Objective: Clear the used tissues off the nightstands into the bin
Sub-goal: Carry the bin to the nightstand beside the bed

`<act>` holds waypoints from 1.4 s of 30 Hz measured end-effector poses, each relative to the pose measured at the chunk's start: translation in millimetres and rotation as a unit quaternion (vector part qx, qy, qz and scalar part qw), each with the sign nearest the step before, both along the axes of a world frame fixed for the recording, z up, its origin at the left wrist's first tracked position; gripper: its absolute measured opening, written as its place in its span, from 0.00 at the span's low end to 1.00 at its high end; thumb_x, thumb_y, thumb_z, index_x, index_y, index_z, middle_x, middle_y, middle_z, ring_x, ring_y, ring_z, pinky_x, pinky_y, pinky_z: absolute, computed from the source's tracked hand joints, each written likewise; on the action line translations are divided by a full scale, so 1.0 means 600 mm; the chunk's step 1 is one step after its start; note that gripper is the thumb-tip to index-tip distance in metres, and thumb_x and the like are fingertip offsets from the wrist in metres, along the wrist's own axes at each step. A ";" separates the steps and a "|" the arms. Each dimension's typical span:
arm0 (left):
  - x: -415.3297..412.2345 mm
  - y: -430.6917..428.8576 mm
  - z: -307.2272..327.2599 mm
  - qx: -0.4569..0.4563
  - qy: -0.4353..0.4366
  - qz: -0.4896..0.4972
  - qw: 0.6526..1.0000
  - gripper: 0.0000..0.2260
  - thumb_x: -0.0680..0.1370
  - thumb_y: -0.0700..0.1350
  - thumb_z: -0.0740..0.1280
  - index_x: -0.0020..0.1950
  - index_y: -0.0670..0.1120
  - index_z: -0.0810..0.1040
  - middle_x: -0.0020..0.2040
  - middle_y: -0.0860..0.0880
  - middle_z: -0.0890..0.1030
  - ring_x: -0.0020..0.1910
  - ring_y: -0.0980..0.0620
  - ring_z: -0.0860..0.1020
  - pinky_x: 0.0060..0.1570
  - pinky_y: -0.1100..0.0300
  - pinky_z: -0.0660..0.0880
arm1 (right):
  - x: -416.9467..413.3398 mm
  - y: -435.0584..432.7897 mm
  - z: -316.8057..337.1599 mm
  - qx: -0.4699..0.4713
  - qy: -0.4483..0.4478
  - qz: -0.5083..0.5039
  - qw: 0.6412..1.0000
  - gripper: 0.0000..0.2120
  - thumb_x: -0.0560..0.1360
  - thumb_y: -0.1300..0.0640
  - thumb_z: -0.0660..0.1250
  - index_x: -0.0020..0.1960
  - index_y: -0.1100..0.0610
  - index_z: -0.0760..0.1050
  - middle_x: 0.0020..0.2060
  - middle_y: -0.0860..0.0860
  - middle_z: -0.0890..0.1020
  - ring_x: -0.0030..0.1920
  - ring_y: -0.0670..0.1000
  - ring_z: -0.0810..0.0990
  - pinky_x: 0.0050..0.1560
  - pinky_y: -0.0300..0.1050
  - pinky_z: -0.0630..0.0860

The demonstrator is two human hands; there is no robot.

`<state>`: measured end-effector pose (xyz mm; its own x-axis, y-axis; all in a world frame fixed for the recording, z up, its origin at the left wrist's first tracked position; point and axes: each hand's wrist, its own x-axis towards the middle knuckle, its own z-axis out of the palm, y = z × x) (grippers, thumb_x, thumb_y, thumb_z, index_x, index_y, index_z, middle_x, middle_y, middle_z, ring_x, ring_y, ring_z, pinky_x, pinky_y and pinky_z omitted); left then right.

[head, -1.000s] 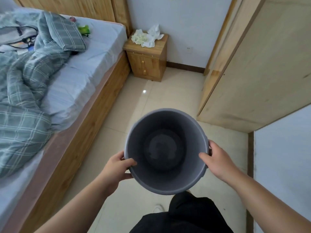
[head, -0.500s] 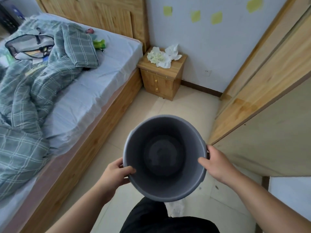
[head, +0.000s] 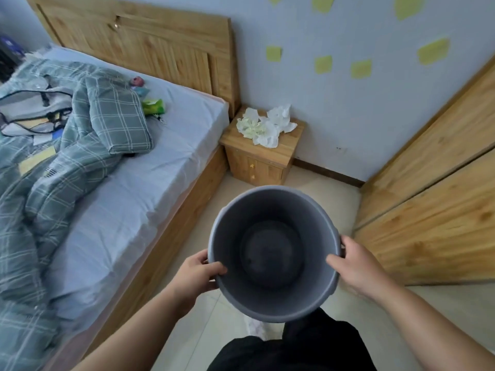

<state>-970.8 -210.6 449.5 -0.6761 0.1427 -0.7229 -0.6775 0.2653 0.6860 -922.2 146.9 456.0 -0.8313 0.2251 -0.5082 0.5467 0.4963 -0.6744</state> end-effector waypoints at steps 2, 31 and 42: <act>-0.047 0.009 0.000 -0.001 0.002 0.001 1.000 0.13 0.75 0.39 0.74 0.59 0.50 0.85 0.51 0.51 0.89 0.48 0.53 0.88 0.40 0.59 0.85 | -0.048 0.009 -0.001 -0.004 -0.002 -0.002 1.000 0.09 0.72 0.58 0.69 0.50 0.47 0.78 0.42 0.44 0.86 0.39 0.39 0.83 0.38 0.43 0.77; -0.560 0.055 -0.514 -0.047 -0.085 0.132 0.986 0.11 0.76 0.35 0.72 0.56 0.47 0.85 0.48 0.49 0.90 0.45 0.51 0.88 0.37 0.62 0.83 | -0.711 0.039 -0.535 0.007 -0.112 0.106 0.988 0.05 0.72 0.55 0.69 0.48 0.49 0.76 0.41 0.45 0.84 0.41 0.46 0.82 0.35 0.43 0.73; -0.661 0.018 -0.989 -0.037 -0.095 0.138 0.985 0.15 0.77 0.33 0.72 0.58 0.51 0.84 0.50 0.51 0.90 0.49 0.48 0.88 0.39 0.61 0.84 | -0.816 -0.017 -0.986 0.041 -0.162 0.126 0.978 0.14 0.77 0.57 0.69 0.61 0.52 0.74 0.50 0.50 0.80 0.49 0.54 0.80 0.48 0.48 0.77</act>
